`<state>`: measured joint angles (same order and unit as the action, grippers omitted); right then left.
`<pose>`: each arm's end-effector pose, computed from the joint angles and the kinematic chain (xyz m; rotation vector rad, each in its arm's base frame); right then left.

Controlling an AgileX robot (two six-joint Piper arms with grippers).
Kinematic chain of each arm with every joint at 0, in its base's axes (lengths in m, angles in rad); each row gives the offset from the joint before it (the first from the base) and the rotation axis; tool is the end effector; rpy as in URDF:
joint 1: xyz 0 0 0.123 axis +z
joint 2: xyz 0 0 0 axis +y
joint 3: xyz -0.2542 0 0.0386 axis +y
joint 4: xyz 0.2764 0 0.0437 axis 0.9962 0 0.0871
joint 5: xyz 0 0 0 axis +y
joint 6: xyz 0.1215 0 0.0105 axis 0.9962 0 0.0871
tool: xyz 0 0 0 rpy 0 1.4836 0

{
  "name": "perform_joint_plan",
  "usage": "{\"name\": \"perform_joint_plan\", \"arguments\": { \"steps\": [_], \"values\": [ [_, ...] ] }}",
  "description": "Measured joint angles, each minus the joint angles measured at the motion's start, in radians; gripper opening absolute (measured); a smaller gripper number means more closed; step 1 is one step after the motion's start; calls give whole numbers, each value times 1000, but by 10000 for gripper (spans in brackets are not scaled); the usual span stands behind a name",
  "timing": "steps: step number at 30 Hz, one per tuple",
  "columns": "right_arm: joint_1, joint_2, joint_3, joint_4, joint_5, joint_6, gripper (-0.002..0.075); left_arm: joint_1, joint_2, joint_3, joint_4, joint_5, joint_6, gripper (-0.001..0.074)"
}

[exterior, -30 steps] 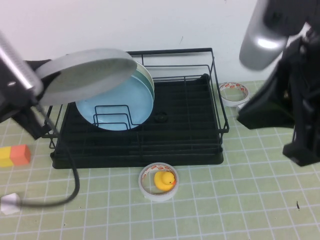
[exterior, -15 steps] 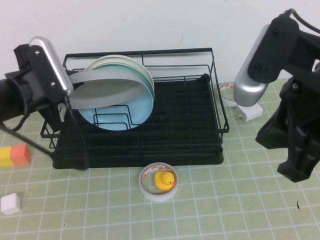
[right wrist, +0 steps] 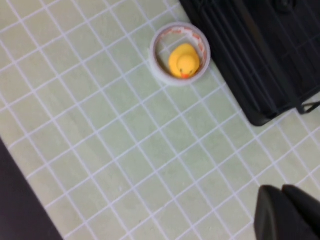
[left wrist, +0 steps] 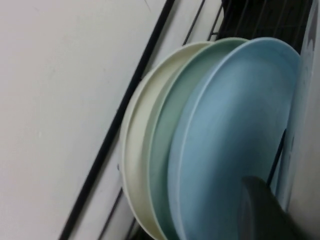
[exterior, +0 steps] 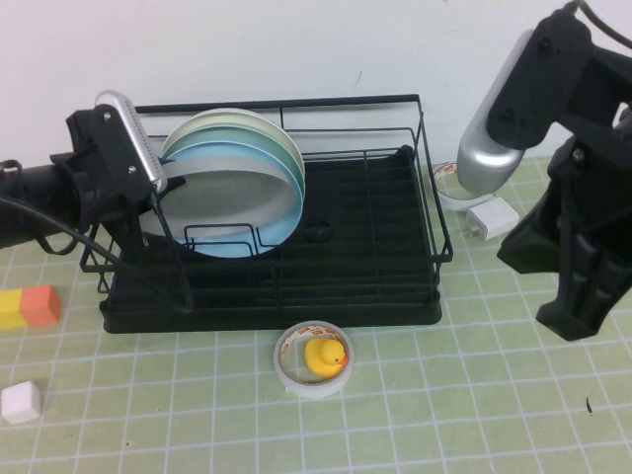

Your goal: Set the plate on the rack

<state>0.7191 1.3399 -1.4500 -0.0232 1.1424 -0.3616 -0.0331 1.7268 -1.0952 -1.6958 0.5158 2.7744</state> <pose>0.2429 0.2093 0.3542 -1.2991 2.1586 0.1149 0.4189 -0.0737 0.1917 1.2849 1.5101 0.1419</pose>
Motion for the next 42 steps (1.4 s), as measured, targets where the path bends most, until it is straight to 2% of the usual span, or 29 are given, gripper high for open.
{"name": "perform_joint_plan", "arguments": {
  "steps": [3,7,9,12,15,18,22,24,28,31,36,42],
  "values": [
    [0,0,0,-6,-24,0,-1,0,14,-2,2,-5,-34,148],
    [0,0,0,-8,-40,2,-1,-2,14,-2,0,-9,-80,354],
    [0,0,0,-9,-47,2,-1,-9,10,-2,0,-20,-100,419],
    [0,0,0,-11,-54,2,-1,-26,-19,-2,0,-31,-153,441],
    [0,0,0,-64,-36,4,-1,-47,-75,-2,0,-63,-227,398],
    [0,-8,0,-170,5,49,-1,-74,-154,-2,-2,-169,-337,295],
    [-4,-37,0,-294,30,138,-2,-136,-279,-2,-13,-486,-547,96],
    [-4,-58,0,-338,30,191,-2,-170,-331,-2,-26,-667,-624,44],
    [-4,-101,0,-399,30,342,-2,-236,-446,-2,-57,-1038,-831,7],
    [-4,-132,0,-430,21,406,-2,-272,-555,3,-69,-1203,-992,2],
    [-4,-174,0,-437,12,436,-2,-331,-750,108,-80,-1223,-1084,0],
    [-4,-233,11,-437,-47,440,-2,-403,-989,318,-82,-1018,-1112,0]
  ]
}}
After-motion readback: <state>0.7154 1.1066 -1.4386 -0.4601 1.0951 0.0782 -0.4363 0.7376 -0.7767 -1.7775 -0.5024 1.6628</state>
